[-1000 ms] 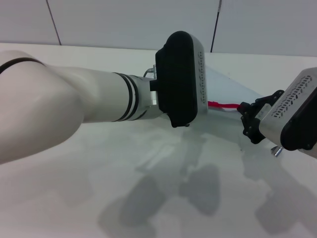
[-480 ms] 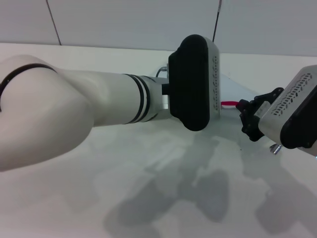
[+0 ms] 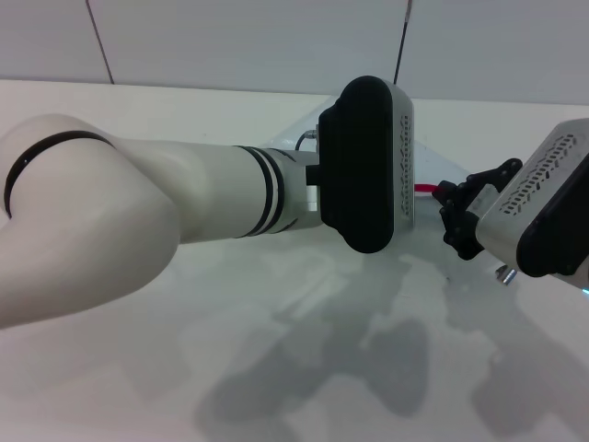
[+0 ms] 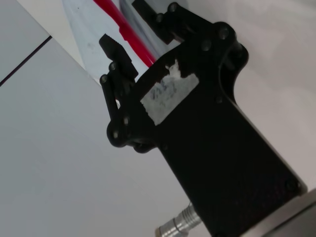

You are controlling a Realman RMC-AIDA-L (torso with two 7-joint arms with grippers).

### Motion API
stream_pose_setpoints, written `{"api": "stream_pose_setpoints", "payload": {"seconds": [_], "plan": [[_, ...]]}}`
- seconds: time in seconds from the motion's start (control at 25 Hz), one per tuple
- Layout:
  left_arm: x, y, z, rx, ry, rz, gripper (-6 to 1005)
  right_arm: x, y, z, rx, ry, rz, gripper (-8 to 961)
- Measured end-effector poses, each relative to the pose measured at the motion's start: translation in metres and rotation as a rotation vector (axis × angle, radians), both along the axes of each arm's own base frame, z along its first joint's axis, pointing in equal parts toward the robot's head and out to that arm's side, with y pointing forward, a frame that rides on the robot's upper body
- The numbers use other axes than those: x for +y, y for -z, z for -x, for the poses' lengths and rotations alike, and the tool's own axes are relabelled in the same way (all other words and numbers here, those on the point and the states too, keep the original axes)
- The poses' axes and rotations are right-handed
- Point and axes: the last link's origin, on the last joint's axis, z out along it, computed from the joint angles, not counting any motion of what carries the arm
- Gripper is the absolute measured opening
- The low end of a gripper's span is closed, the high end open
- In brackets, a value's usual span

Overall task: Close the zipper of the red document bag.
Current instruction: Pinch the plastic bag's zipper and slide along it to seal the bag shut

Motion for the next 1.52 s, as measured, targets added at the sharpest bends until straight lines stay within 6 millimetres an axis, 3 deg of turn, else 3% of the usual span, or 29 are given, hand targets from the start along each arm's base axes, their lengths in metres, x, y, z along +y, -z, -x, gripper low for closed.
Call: {"api": "stream_pose_setpoints", "payload": {"seconds": [0.52,1.24,1.52], "plan": [[0.006,0.002,0.002,-0.017,0.000,-0.020,352,-0.004,0.001,0.005,0.006,-0.017,0.006,16],[0.012,0.003,0.005,-0.014,-0.021,-0.021,93,-0.004,0.000,0.007,0.007,-0.021,0.004,16],[0.012,0.003,0.004,-0.015,-0.022,-0.020,80,-0.003,0.000,0.006,0.009,-0.020,-0.001,16]]}}
